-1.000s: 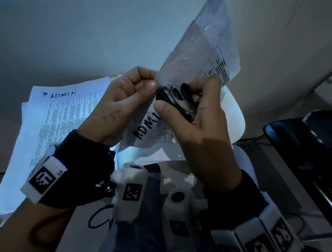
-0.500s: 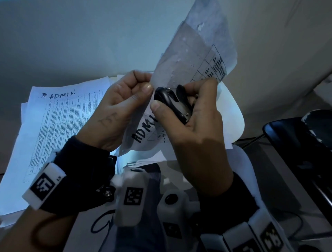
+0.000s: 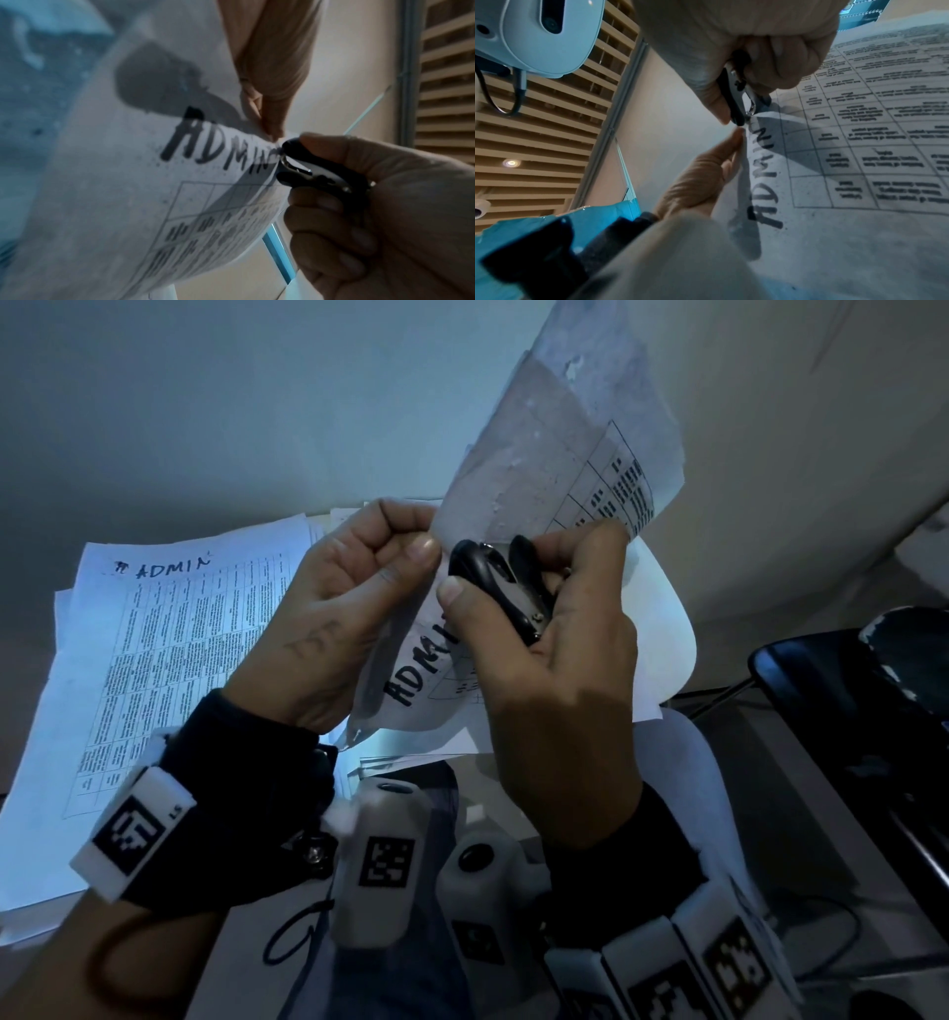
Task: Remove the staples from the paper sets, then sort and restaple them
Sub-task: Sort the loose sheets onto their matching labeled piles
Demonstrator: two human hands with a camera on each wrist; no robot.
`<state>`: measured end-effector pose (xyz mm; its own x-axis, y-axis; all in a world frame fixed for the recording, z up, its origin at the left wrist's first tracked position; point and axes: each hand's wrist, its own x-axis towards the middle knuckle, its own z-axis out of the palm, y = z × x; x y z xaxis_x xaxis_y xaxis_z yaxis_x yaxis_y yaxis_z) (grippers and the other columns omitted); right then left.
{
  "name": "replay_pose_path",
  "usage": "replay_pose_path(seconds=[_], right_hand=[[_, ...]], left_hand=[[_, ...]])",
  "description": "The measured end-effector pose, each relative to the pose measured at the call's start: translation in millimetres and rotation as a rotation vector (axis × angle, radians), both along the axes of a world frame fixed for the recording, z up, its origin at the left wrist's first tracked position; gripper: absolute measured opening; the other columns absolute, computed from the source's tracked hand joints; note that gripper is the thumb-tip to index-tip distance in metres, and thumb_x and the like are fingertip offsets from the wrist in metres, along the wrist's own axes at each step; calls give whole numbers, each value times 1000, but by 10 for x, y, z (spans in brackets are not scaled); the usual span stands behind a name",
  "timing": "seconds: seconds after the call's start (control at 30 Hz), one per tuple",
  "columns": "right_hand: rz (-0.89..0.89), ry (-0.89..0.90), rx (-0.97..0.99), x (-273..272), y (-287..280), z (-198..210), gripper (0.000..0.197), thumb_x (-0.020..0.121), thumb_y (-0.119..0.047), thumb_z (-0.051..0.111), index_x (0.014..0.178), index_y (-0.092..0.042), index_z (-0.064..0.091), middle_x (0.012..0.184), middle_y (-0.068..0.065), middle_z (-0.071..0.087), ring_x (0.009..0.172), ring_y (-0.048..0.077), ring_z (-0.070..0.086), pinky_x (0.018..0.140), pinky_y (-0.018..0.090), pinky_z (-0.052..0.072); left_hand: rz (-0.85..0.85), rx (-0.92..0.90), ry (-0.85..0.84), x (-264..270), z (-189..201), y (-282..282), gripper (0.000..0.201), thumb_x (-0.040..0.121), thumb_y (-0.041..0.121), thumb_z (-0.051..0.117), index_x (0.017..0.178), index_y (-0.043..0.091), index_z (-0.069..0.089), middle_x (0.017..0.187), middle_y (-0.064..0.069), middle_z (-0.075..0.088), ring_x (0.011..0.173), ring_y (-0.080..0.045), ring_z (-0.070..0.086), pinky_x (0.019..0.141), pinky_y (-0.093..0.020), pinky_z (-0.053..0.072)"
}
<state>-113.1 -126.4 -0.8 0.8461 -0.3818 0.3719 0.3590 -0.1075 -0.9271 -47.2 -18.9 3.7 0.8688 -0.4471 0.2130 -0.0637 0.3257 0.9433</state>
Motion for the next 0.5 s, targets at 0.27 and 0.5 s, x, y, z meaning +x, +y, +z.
replay_pose_path(seconds=[0.27, 0.5], right_hand=[[-62, -58, 36, 46, 5, -63, 25, 80, -13, 65, 87, -8, 42, 57, -6, 54, 52, 9, 55, 46, 31, 46], [-35, -63, 118, 31, -60, -153, 21, 78, -15, 63, 81, -18, 42, 70, -21, 57, 61, -4, 56, 51, 12, 42]], left_hand=[[49, 64, -38, 34, 78, -72, 10, 74, 12, 63, 73, 18, 71, 72, 3, 70, 67, -8, 65, 68, -18, 53], [119, 79, -33, 58, 81, -101, 4, 84, 10, 58, 82, 12, 55, 70, 1, 67, 60, -11, 61, 60, -22, 53]])
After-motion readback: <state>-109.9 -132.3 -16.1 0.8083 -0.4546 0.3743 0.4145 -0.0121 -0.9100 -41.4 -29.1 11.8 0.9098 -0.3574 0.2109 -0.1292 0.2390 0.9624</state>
